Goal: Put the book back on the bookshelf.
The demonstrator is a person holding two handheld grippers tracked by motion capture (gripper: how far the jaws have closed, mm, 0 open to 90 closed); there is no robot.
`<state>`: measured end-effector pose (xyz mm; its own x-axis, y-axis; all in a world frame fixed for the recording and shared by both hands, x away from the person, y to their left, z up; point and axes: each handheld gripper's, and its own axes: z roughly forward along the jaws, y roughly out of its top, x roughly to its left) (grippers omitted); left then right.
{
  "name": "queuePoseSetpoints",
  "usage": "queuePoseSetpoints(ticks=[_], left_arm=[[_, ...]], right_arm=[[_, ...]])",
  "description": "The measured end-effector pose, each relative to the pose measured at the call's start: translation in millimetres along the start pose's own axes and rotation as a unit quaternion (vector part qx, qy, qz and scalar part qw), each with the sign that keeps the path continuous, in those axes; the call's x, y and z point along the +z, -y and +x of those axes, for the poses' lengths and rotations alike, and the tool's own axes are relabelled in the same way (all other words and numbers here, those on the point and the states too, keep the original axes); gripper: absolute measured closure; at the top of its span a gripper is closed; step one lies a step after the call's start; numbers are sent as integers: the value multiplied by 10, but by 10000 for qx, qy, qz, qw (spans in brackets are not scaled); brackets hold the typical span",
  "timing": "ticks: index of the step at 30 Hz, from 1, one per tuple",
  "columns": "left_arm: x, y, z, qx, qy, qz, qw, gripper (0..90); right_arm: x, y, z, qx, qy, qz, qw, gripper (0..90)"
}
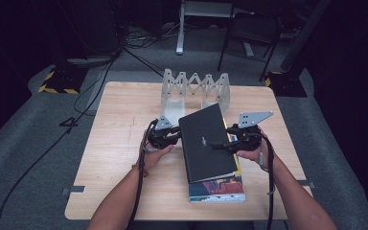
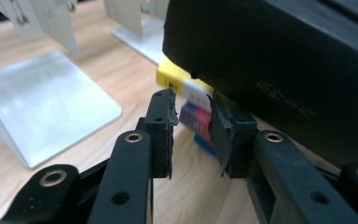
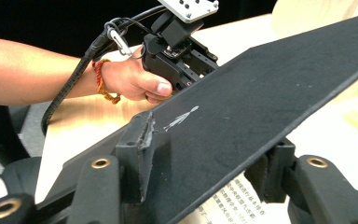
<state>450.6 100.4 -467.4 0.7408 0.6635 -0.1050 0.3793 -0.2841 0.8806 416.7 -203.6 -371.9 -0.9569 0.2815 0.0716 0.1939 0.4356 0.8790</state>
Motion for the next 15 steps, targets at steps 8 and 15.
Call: queuePoseSetpoints(ticks=[8, 15], left_arm=[[-195, -339, 48, -16, -135, -482, 9987, 722], [-267, -501, 64, 302, -221, -384, 9986, 717]], right_arm=[[-141, -162, 38, -386, 322, -457, 9977, 643], [-199, -192, 33, -577, 472, -704, 9947, 688]])
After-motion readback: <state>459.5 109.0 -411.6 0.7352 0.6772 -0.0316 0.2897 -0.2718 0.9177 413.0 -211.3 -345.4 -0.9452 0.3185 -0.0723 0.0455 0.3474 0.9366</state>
